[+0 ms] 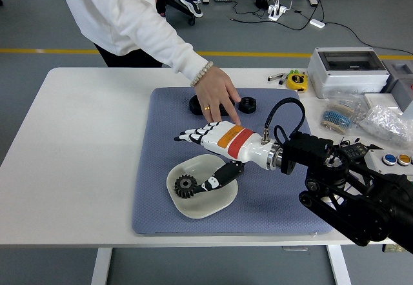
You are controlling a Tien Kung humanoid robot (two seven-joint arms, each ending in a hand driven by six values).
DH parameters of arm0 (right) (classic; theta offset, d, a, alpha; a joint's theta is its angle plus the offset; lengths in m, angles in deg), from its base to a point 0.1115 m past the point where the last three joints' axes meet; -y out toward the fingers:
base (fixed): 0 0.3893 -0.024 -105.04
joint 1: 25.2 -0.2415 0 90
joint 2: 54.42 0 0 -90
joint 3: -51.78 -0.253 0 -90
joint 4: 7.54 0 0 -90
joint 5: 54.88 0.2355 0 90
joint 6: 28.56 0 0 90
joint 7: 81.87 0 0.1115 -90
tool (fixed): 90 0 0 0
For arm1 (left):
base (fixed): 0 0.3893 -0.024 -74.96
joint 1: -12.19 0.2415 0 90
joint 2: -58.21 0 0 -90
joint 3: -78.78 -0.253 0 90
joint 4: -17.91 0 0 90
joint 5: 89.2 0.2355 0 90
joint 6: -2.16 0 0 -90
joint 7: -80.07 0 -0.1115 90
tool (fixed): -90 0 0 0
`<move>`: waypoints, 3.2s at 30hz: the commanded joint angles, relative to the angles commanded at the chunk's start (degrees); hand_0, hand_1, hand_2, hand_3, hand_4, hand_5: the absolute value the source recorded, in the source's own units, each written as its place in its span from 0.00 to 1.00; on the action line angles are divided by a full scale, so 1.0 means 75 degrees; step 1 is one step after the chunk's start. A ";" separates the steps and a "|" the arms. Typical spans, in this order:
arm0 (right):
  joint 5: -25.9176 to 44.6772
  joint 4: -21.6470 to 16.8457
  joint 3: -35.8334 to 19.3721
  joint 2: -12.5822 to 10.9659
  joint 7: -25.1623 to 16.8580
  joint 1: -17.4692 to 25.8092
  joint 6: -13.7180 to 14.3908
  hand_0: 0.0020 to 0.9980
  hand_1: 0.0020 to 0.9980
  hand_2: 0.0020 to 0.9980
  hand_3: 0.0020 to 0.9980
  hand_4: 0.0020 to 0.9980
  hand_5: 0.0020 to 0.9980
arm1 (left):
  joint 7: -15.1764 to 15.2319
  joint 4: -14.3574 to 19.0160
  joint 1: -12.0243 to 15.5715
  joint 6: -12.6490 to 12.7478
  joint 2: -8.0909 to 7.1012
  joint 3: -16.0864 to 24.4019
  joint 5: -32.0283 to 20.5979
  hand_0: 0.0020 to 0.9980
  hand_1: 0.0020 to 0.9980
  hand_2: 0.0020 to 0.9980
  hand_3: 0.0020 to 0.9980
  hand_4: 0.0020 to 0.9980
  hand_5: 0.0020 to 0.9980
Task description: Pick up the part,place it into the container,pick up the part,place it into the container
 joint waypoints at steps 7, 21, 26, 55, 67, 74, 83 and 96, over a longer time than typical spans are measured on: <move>0.0131 -0.0018 -0.0208 -0.0109 0.0022 0.0074 -0.0005 0.76 0.77 0.89 0.97 1.00 0.61 | 0.0000 0.0000 -0.0003 -0.0007 -0.0005 0.0012 0.0019 0.70 0.66 0.70 0.57 0.65 0.58; 0.0134 -0.0041 -0.0296 -0.0177 0.0003 0.0210 -0.0063 0.73 0.73 0.85 0.92 1.00 0.58 | -0.0037 0.0000 0.0045 0.0000 0.0019 0.0165 0.0189 0.70 0.66 0.71 0.57 0.65 0.58; 0.0099 -0.0035 -0.0370 -0.0225 0.0009 0.0274 -0.0109 0.72 0.73 0.85 0.90 1.00 0.57 | -0.0049 0.0000 0.0075 -0.0010 0.0014 0.0169 0.0216 0.70 0.66 0.70 0.57 0.65 0.58; -0.0711 0.0856 -0.1588 -0.0986 0.0254 0.1010 -0.0667 0.53 0.56 0.63 0.58 0.93 0.50 | -0.0051 0.0000 0.0030 -0.0032 0.0025 0.0101 0.0154 0.69 0.66 0.71 0.57 0.65 0.58; -0.0719 0.1490 -0.1558 -0.0907 0.0189 0.1028 -0.0424 0.51 0.54 0.61 0.57 0.91 0.49 | -0.0069 0.0000 0.0031 -0.0040 0.0034 0.0090 0.0190 0.69 0.66 0.71 0.57 0.65 0.58; -0.0718 0.1668 -0.1553 -0.0915 0.0133 0.1039 -0.0246 0.49 0.53 0.59 0.55 0.88 0.48 | -0.0067 0.0000 0.0020 -0.0049 0.0029 0.0034 0.0146 0.69 0.66 0.71 0.57 0.65 0.58; -0.0735 0.1740 -0.1516 -0.0915 0.0089 0.1066 -0.0200 0.32 0.42 0.50 0.51 0.83 0.45 | -0.0075 0.0000 0.0020 -0.0053 0.0036 0.0049 0.0174 0.69 0.66 0.71 0.57 0.65 0.58; -0.0673 0.1788 -0.1466 -0.0898 0.0006 0.1071 -0.0058 0.23 0.34 0.45 0.50 0.80 0.45 | -0.0096 0.0000 0.0006 -0.0070 0.0042 0.0068 0.0232 0.69 0.66 0.71 0.57 0.65 0.58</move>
